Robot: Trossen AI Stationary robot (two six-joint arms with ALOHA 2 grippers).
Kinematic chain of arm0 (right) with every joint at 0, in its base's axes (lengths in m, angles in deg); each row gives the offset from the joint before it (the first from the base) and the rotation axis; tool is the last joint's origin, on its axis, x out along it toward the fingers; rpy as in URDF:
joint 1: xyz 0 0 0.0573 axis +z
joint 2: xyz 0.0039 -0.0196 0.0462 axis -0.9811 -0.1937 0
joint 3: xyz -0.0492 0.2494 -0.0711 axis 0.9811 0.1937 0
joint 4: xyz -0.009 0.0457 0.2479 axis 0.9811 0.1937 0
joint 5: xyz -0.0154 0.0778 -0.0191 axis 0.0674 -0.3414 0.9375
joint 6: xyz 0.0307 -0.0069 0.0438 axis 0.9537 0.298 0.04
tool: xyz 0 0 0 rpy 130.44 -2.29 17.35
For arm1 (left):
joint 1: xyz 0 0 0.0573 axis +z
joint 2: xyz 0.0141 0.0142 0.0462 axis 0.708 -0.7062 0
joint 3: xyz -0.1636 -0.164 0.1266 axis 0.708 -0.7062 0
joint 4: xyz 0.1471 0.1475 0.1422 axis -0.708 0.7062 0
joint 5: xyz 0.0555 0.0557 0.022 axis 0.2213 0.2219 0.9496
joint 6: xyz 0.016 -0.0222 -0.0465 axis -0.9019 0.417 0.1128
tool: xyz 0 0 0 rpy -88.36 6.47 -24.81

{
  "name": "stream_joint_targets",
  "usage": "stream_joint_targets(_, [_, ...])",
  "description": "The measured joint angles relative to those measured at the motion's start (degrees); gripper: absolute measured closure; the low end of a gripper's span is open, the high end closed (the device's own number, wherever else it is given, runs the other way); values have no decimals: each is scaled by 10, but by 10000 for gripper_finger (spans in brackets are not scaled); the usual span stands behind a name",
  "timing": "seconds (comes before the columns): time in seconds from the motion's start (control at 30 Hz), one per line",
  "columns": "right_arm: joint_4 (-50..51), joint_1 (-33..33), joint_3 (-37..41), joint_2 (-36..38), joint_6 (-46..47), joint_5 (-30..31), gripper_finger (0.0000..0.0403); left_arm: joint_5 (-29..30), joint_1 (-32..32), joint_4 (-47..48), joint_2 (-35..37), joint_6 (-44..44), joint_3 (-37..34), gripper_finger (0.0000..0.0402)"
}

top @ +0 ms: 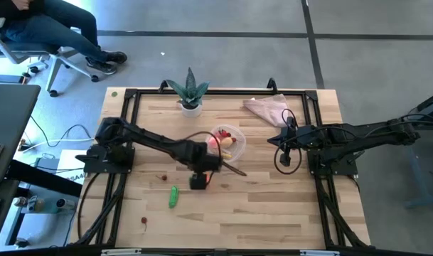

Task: Pick and placing Produce into tupperware
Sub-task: Put the yellow corn into the transparent bin

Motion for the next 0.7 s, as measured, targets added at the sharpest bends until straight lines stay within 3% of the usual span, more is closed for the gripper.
stream_joint_targets(0.23, [6, 0, 0, 0, 0, 0, 402, -6, 45, -138, 53, 17, -100, 193])
stream_joint_targets(0.7, [9, 0, 0, 0, 0, 0, 402, -6, 52, -228, 56, 31, -171, 203])
